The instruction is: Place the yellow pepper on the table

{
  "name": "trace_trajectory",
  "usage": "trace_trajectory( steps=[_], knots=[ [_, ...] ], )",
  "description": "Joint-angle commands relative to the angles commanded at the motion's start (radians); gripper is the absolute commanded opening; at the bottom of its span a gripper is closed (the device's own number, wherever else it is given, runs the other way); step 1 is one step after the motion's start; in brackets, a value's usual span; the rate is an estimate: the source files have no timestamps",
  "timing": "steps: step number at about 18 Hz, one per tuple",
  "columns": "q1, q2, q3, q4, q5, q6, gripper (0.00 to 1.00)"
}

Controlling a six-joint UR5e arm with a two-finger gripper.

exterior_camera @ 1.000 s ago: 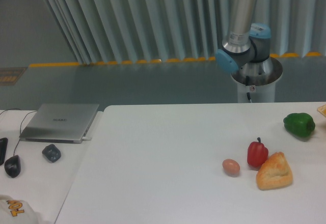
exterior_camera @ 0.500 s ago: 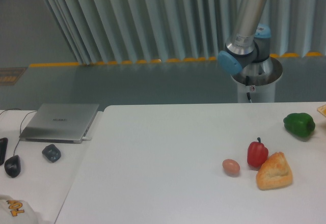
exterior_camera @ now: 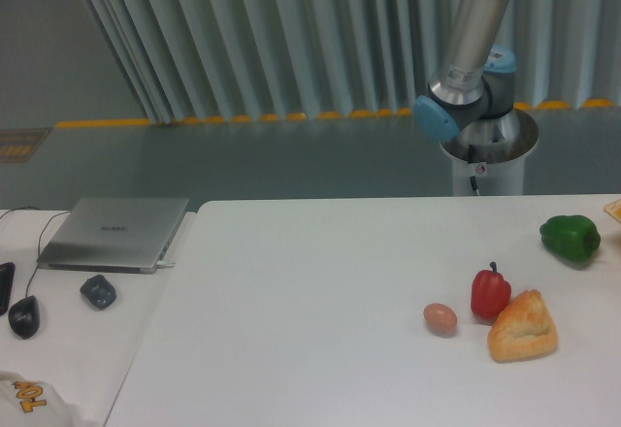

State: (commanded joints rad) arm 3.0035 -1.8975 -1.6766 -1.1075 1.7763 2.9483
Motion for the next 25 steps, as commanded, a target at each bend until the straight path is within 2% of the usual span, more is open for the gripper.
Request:
trace_trajectory(
  steps=[7,18,20,21,23,25],
  knots=[
    [0.006,-0.015,0.0,0.002,0.025,0.002,1.0],
    [0.003,-0.049,-0.02,0.035,0.021,-0.009,1.0],
    [0.005,-0.057,-0.018,0.035,0.021,-0.011,0.7],
    [0.005,-0.058,-0.015,0.032,0.018,-0.014,0.6],
    [0.008,-0.058,-0.012,0.032,0.017,-0.046,0.44],
    [0.008,-0.052,-0.009,0.031,0.015,-0.063,0.37]
  ],
)
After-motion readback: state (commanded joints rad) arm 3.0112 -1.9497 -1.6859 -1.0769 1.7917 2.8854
